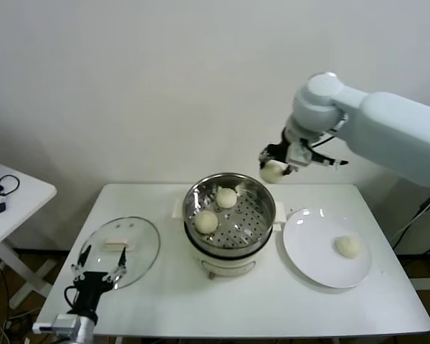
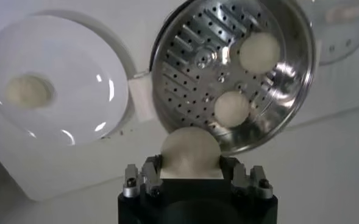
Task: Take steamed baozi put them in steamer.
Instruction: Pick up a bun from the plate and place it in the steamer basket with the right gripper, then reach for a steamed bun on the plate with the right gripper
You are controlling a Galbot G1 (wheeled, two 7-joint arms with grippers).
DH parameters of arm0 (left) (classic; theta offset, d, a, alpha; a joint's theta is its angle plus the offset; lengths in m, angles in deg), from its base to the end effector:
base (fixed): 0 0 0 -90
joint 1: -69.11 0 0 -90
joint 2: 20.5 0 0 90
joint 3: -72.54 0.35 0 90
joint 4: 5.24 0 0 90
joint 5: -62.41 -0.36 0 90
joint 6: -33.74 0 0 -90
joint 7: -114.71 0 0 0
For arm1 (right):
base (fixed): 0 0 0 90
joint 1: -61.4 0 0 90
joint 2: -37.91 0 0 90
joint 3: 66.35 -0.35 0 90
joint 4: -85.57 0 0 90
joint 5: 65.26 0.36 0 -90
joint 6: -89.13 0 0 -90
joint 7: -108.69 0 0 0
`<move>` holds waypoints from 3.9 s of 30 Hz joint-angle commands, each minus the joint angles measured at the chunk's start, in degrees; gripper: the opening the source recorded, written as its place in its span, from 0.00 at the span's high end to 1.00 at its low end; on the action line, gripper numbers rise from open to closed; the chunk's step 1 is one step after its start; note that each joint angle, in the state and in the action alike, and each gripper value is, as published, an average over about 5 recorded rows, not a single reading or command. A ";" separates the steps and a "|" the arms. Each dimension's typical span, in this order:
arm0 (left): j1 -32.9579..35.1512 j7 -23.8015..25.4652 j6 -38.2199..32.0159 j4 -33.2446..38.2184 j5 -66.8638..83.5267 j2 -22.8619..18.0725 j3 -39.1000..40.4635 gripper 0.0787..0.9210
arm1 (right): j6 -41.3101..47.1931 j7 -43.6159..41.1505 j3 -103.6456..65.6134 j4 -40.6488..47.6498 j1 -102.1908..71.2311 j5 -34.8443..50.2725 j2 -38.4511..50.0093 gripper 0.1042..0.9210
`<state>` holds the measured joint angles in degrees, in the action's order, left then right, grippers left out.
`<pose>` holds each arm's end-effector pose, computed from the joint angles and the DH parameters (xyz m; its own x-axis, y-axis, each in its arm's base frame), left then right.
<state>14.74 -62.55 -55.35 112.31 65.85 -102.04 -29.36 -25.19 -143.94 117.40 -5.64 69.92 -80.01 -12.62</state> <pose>0.1538 0.0921 -0.3216 -0.9884 -0.0685 0.1356 -0.0445 0.9840 0.1725 0.4907 0.0596 0.0497 -0.3671 -0.0881 0.9260 -0.1655 -0.9734 -0.1582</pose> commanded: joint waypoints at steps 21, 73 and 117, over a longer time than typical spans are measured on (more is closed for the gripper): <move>1.32 -0.43 0.92 0.26 -0.39 -0.63 -0.72 0.12 | -6.74 0.75 3.20 -3.07 -14.23 -7.89 -7.56 0.38; -3.05 0.83 -1.29 -1.64 3.06 1.20 3.54 0.12 | 21.85 1.91 9.58 3.58 2.90 26.39 5.34 0.12; -3.99 0.24 0.69 -0.52 -1.04 0.11 5.28 0.12 | 26.08 4.22 -24.28 37.43 -42.58 4.85 14.60 0.12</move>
<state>10.70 -62.29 -54.96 111.91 65.16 -101.81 -23.81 0.66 -140.51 100.92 22.54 35.63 -70.89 8.42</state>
